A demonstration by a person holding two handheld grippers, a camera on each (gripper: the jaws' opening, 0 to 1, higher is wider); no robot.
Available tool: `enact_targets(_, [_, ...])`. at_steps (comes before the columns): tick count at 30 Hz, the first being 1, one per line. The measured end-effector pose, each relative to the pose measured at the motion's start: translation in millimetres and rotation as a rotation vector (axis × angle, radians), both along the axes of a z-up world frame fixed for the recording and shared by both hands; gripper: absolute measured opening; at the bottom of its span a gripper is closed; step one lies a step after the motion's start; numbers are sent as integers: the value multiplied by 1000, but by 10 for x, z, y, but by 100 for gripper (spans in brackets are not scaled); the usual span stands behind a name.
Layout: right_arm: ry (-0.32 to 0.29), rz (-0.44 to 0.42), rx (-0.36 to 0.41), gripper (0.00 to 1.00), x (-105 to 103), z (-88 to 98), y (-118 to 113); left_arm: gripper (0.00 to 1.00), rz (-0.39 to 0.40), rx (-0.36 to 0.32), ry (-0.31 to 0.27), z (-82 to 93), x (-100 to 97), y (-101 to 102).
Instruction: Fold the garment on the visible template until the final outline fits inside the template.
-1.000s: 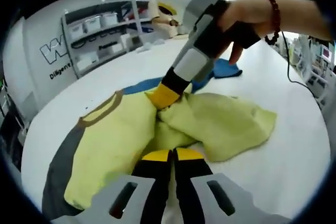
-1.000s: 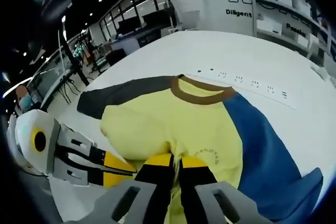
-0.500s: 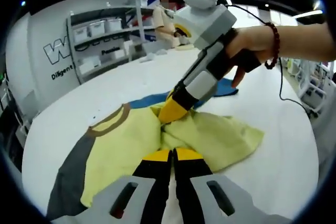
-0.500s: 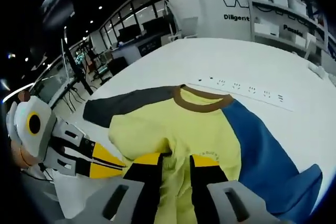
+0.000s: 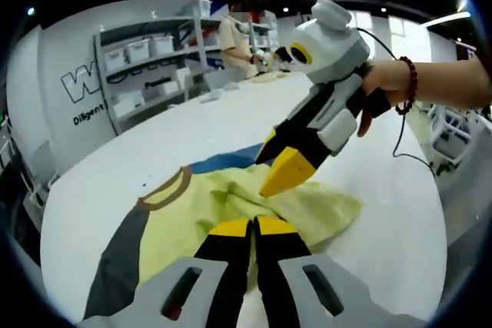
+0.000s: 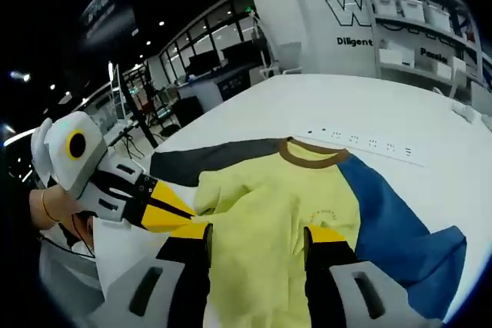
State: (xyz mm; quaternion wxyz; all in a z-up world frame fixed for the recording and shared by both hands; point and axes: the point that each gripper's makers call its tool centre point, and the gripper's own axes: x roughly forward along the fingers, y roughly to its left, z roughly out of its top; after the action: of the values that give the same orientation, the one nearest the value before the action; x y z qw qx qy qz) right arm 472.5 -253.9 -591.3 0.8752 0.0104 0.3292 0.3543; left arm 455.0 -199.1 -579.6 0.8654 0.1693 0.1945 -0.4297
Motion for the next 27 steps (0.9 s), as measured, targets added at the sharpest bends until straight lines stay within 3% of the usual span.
enact_targets(10, [14, -6, 15, 59, -418, 44, -97, 1, 2, 13, 16, 117, -264, 176])
enact_targets(20, [32, -37, 7, 61, -684, -33, -227, 1, -37, 49, 52, 134, -592, 368])
enact_targets(27, [61, -56, 0, 61, -853, -156, -317, 1, -108, 105, 95, 73, -848, 470])
